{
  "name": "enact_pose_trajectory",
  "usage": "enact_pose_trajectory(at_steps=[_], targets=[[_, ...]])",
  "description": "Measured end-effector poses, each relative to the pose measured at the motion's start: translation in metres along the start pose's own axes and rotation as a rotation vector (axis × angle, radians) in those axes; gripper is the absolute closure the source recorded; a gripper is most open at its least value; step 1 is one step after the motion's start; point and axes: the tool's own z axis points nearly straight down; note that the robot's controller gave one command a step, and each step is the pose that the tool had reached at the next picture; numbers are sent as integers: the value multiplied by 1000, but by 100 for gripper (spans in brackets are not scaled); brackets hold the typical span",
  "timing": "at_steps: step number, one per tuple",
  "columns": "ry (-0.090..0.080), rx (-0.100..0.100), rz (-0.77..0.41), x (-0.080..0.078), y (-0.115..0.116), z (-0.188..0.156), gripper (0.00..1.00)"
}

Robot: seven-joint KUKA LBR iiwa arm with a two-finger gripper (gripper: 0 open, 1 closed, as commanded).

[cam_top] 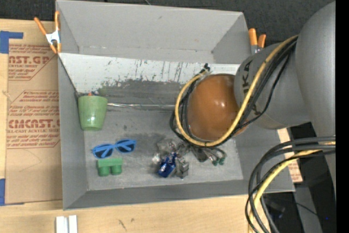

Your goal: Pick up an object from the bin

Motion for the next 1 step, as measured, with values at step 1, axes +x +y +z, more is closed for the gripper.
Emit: enact_pose_trajectory(at_steps=[1], targets=[[8, 0, -6, -26, 10, -151, 100]])
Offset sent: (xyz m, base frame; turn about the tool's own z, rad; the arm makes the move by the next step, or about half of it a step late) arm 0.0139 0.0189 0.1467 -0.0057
